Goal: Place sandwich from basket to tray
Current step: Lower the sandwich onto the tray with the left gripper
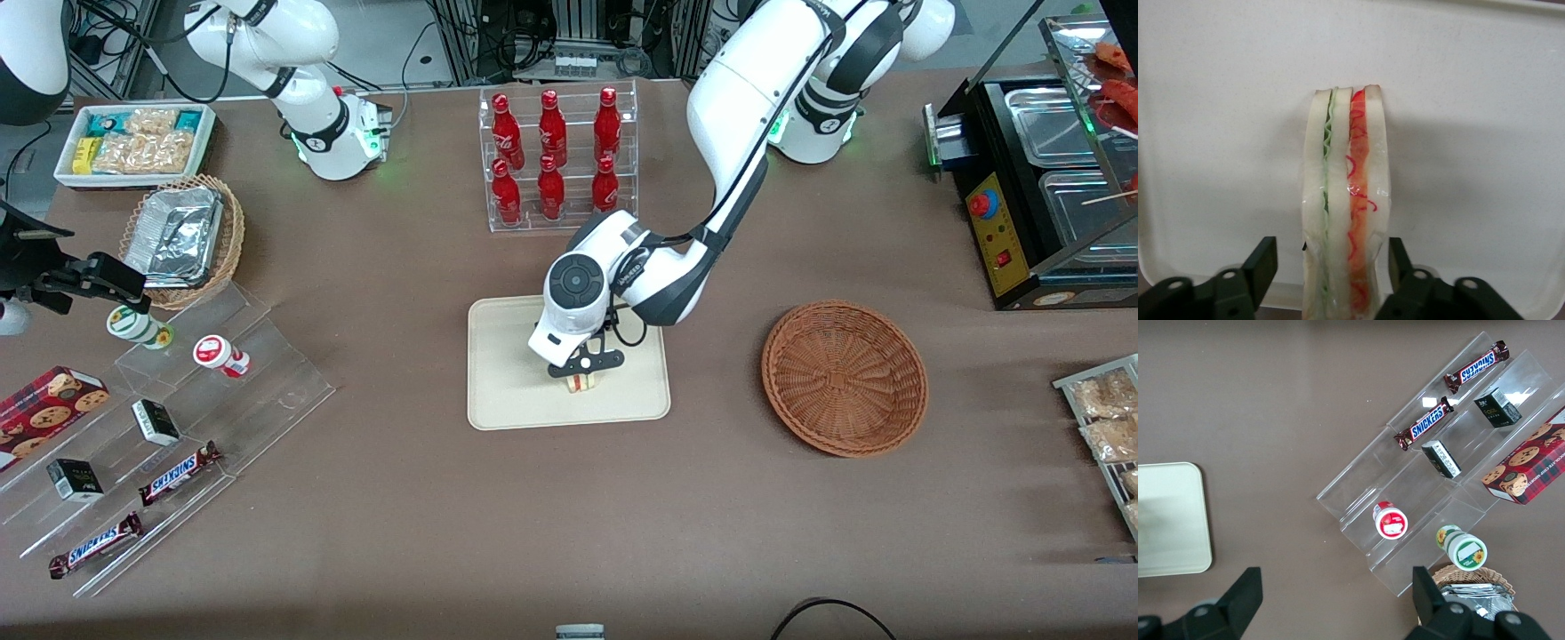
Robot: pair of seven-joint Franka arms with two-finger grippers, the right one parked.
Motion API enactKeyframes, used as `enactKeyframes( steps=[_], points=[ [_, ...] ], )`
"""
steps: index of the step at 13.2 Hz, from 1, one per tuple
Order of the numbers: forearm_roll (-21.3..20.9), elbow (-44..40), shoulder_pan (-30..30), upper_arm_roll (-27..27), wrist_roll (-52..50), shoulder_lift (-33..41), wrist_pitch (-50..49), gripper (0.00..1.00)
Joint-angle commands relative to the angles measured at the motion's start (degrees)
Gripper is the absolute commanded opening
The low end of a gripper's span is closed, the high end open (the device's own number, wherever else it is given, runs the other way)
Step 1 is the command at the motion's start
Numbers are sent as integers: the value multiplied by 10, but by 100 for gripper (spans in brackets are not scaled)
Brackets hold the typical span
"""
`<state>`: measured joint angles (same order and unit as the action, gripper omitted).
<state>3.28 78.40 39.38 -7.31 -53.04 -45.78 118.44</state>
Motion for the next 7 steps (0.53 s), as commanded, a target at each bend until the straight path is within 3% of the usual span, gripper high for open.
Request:
enactKeyframes(
  steps=[1, 4, 7],
  points=[
    [8, -45, 3, 6, -9, 5, -54, 100],
    [8, -120, 2, 8, -4, 19, -163, 100],
    [8, -123, -27, 5, 6, 62, -207, 100]
  ],
)
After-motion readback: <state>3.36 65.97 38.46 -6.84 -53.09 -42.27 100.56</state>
